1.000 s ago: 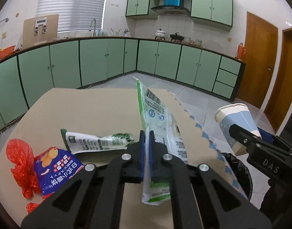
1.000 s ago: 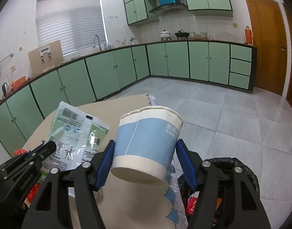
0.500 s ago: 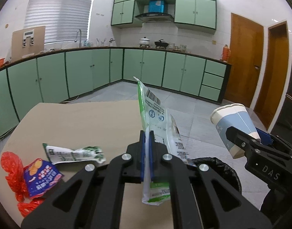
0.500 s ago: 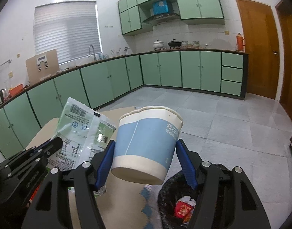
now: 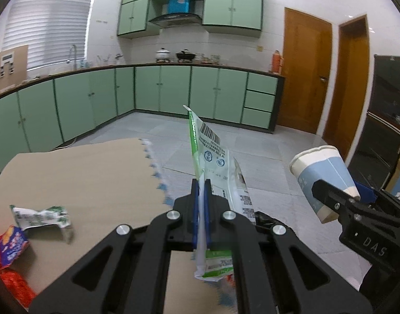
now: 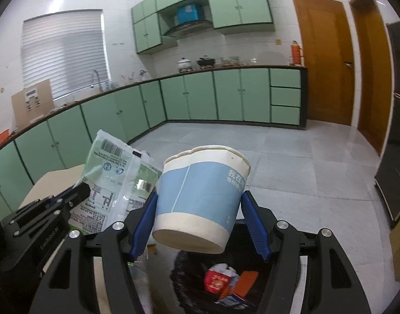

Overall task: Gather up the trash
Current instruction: 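Carry the paper cup and milk bag over the bin and open both tools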

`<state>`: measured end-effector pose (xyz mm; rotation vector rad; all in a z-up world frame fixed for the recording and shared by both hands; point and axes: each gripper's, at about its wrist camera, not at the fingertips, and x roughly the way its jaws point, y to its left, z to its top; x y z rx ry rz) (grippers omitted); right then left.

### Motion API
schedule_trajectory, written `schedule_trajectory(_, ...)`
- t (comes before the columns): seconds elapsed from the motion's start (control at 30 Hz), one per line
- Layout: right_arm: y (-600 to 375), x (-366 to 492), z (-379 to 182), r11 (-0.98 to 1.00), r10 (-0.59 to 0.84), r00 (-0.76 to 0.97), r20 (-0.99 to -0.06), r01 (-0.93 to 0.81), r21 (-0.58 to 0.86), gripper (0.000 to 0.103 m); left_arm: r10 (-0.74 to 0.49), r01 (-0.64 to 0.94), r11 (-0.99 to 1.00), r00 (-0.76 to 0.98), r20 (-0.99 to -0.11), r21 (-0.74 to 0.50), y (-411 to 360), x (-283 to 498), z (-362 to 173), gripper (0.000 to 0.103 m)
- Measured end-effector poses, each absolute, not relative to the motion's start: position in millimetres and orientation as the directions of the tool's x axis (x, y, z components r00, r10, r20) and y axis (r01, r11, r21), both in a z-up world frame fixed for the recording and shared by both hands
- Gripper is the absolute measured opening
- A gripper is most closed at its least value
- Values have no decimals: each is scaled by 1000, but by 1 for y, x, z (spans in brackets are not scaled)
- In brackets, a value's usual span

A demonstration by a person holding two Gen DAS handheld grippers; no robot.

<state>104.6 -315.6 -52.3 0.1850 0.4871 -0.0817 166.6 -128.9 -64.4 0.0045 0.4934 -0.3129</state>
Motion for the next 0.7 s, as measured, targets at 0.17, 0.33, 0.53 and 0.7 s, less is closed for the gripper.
schedule_trajectory(0.17,-344,104,-70,973,-79,859,-506,177,149,64,-323,337,940,813,-484,-61,-163,175,-78,2)
schedule_trajectory(0.33,-367,106,-90,963,-104,839,-534,219,157,64,-330,353,934,796,-508,-53,-185,182,-94,2)
schedule_trajectory(0.53,-389,118,-113,957,-111,809,-578,244,157,65,-327,358,932,772,-545,-52,-198,196,-109,4)
schedule_trajectory(0.7,-403,131,-126,953,-122,782,-611,265,148,69,-323,361,931,741,-589,-57,-205,212,-116,9)
